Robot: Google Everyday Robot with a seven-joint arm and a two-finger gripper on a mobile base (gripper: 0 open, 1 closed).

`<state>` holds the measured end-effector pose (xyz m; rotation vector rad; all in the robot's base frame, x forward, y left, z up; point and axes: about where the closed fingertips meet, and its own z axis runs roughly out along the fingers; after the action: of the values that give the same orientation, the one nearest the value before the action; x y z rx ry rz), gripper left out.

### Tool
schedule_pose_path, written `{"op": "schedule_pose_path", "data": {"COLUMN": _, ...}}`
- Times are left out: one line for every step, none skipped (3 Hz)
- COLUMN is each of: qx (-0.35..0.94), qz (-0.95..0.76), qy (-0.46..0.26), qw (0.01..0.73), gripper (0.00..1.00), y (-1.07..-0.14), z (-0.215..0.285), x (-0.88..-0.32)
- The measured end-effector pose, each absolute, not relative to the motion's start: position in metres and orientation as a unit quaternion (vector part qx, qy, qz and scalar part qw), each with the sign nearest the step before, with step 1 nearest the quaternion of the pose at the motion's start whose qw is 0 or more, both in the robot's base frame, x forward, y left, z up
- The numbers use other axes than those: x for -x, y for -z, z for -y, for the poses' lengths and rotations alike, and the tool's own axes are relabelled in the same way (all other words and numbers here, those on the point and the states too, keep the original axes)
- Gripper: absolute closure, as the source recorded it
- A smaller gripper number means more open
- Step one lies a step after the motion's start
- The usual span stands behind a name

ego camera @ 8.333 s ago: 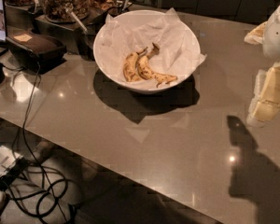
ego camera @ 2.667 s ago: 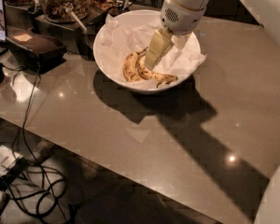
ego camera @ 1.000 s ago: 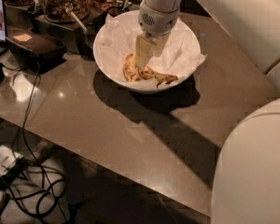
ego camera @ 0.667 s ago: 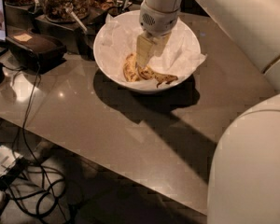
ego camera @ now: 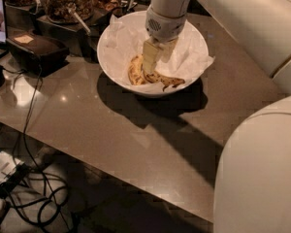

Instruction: Pick banana from white bowl

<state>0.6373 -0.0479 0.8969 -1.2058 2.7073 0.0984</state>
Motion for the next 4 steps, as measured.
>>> {"op": "schedule_pose_path", "data": {"qx": 0.396, "qz": -0.914, "qy": -0.031, "qw": 0.086, "gripper": 0.50, "y": -0.893, "z": 0.054, "x": -0.642}}
{"op": "schedule_pose_path", "data": {"qx": 0.392, "qz": -0.916, "qy": -0.028, "qw": 0.083, "gripper": 0.49, "y": -0.890, "z": 0.056, "x": -0.647}}
{"op": "schedule_pose_path", "data": {"qx": 0.388, "qz": -0.918, "qy": -0.027, "qw": 0.078, "gripper": 0.49, "y": -0.884, "z": 0.058, "x": -0.650}}
{"op": "schedule_pose_path", "data": {"qx": 0.387, "qz": -0.919, "qy": -0.031, "qw": 0.073, "gripper": 0.49, "y": -0.877, "z": 0.059, "x": -0.649}}
